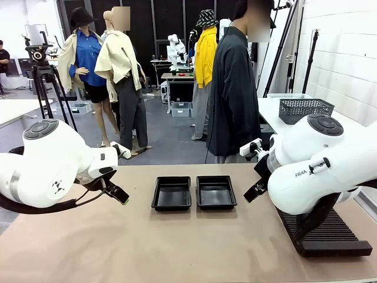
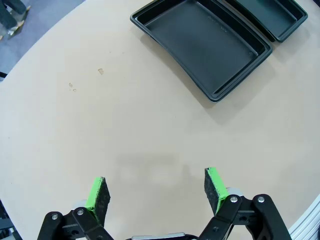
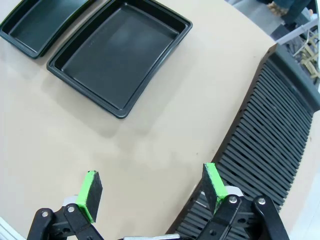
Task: Inspect and transfer BCBs to ESD trays.
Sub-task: Pick up the Blank PCB from the PCB Rack and place it in the left ESD tray.
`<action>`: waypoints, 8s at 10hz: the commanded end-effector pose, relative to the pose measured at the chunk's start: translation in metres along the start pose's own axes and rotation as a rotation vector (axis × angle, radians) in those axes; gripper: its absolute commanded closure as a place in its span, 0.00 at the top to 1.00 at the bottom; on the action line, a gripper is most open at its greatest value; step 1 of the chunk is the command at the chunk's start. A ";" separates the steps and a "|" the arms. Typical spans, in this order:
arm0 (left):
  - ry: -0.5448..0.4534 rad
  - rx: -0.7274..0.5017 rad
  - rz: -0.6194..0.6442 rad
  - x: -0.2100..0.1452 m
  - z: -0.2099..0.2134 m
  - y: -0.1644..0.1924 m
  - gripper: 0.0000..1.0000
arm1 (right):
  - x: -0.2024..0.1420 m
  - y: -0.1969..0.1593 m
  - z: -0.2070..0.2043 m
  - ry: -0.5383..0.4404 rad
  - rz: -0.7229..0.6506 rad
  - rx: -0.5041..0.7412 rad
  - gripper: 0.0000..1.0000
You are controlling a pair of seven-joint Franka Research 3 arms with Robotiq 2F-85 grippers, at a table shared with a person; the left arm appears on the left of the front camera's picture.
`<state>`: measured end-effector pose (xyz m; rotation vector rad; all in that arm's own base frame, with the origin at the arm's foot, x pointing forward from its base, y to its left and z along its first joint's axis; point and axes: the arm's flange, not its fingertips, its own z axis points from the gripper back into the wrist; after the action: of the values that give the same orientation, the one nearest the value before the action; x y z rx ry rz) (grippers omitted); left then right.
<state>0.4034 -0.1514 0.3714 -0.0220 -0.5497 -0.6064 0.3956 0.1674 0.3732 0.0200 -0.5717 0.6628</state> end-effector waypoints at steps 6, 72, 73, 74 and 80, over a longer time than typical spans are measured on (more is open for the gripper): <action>0.000 0.000 0.001 0.000 0.000 0.000 1.00 | 0.000 0.000 0.000 0.000 0.000 0.000 1.00; -0.416 -1.143 0.519 -0.107 0.092 0.273 1.00 | -0.145 -0.211 0.138 -0.619 -0.518 1.049 1.00; -0.416 -1.143 0.519 -0.107 0.092 0.273 1.00 | -0.145 -0.211 0.138 -0.619 -0.518 1.049 1.00; -0.416 -1.143 0.519 -0.107 0.092 0.273 1.00 | -0.145 -0.211 0.138 -0.619 -0.518 1.049 1.00; -0.416 -1.143 0.519 -0.107 0.092 0.273 1.00 | -0.145 -0.211 0.138 -0.619 -0.518 1.049 1.00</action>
<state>0.4356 0.1464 0.4341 -1.3501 -0.5056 -0.3400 0.3586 -0.1098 0.4508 1.3395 -0.7124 0.3672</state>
